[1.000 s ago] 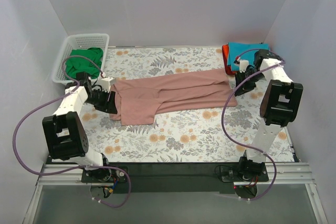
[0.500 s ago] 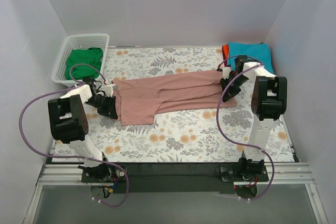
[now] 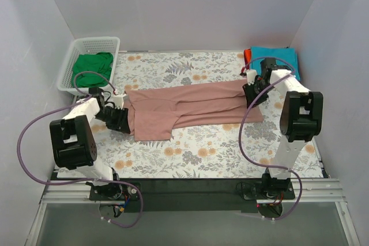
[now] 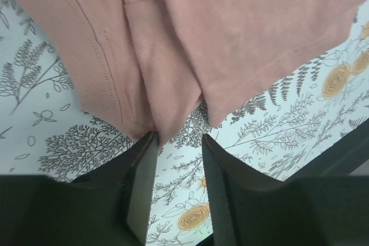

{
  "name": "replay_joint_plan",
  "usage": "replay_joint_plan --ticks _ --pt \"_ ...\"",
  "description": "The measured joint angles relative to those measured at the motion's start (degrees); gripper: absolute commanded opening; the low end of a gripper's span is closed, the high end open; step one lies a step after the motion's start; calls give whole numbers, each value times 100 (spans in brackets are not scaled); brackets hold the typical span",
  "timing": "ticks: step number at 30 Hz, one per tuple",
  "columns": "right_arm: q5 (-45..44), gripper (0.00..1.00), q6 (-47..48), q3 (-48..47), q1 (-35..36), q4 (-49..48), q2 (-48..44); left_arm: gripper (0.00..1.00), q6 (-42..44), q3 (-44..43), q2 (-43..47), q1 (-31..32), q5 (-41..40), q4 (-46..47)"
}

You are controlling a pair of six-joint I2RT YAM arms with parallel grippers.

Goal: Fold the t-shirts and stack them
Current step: Fold the tshirt

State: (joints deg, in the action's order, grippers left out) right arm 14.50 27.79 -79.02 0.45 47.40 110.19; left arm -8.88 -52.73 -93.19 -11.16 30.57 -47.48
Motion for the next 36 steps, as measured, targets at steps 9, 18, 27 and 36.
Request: replay_joint_plan --ticks 9,18,27,36 --pt "1519 58 -920 -798 1917 -485 -1097 52 323 -138 892 79 527 -798" --pt "1690 61 -2498 33 4138 -2271 -402 53 254 1021 1040 1008 179 -411" --pt "1403 63 -3547 348 5108 -3167 271 54 -11 1036 1014 1241 -26 13" --pt "1237 59 -4124 428 5353 -3545 459 55 -404 1056 1010 1279 -26 378"
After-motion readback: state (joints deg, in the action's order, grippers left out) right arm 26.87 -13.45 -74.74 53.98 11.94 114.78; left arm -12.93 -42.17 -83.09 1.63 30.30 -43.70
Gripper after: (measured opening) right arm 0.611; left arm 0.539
